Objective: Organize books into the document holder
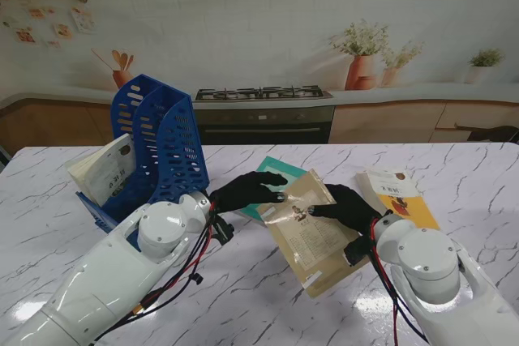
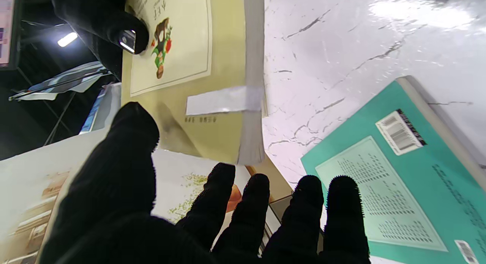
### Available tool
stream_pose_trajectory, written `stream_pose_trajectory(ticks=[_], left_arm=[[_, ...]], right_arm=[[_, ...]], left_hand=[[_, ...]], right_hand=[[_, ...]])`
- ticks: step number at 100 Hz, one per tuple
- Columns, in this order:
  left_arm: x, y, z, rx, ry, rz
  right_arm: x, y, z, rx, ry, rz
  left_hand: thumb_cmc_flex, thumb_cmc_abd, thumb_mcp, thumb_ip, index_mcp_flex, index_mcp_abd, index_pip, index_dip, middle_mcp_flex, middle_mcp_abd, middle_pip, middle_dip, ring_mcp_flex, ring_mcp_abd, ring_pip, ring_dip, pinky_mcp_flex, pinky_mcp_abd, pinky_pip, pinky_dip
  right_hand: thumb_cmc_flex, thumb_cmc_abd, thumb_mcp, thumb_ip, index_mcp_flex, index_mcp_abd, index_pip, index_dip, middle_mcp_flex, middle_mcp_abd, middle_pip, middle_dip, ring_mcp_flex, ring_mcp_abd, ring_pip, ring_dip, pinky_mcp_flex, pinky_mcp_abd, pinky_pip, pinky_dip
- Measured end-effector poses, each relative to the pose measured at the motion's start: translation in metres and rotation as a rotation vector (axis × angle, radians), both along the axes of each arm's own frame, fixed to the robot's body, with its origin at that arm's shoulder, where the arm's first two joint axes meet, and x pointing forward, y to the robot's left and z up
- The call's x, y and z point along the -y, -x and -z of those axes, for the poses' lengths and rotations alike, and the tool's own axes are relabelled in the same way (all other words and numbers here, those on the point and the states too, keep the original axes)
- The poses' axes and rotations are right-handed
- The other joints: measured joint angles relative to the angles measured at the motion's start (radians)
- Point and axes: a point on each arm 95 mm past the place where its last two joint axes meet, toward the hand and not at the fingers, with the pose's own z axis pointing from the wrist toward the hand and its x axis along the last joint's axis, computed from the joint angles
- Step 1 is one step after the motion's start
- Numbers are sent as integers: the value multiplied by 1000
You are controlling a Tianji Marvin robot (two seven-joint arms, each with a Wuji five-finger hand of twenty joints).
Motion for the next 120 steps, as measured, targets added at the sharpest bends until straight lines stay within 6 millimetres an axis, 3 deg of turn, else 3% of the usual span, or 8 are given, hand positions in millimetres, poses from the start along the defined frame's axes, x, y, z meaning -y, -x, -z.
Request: stream_pose_trajectory(ticks=[42,65,74,77,79,98,100,120], left_arm=[[13,4,2,-57,116,64],[17,10,1,-54,113,92],[18,10,2,-54,115,90],[19,10,2,-50,121,86],[19,10,3,-46,124,83],[22,9,8,-38,142,50],[22,9,9,-38,145,46],[24,9,10,-30,185,28]], right_arm=[[-3,-9,-6,11,3,-30],[-5,-12,-7,14,3,-36],[-5,-12,-7,15,3,-36],[-5,-13,-7,15,4,-37],[-5,-13,-7,15,4,-37],[-7,-14,-9,17,1,-46],[-7,-14,-9,17,1,-47],[-8,-15,-11,19,-8,-50]], left_hand=[[-32,-61,122,0,4,1,227,144,161,-1,136,105,288,-69,242,172,240,36,319,178],[-32,-88,241,0,4,1,460,315,262,-26,384,339,463,-160,567,408,493,-26,532,248],[-32,-137,312,0,23,-28,597,415,358,-76,502,445,577,-236,716,478,646,-87,648,227],[-30,-161,331,-20,39,-50,649,438,392,-96,535,466,609,-256,746,486,691,-106,686,217],[-27,-174,328,-39,45,-66,683,451,411,-106,556,481,626,-265,756,486,721,-119,711,199],[52,-233,306,-40,98,-195,916,504,592,-196,705,592,815,-355,909,478,992,-239,903,34],[52,-234,303,-59,109,-207,930,511,612,-206,717,592,835,-359,921,476,1008,-251,925,26],[51,-251,314,-71,178,-228,953,632,721,-252,777,600,913,-371,1023,472,1061,-278,1009,21]], right_hand=[[0,0,-6,0,1,0,0,13,0,-3,0,7,0,0,0,4,-9,0,1,19],[0,0,-8,0,7,0,0,16,0,-4,0,14,0,0,19,17,-11,0,2,24],[0,0,-9,0,8,2,0,16,0,-5,0,15,0,0,29,17,-11,0,3,35],[0,0,-9,0,9,2,0,16,0,-5,0,15,0,0,30,17,-11,0,3,35],[0,0,-10,0,9,2,0,16,0,-5,0,16,0,0,30,17,-11,0,3,35],[0,0,-20,0,18,2,0,16,0,-11,0,16,0,0,36,17,-15,0,3,36],[0,0,-22,0,19,1,0,17,0,-13,-1,16,0,0,36,17,-19,0,3,36],[-2,0,-23,0,26,-1,0,17,0,-16,-10,13,0,0,36,17,-32,0,3,37]])
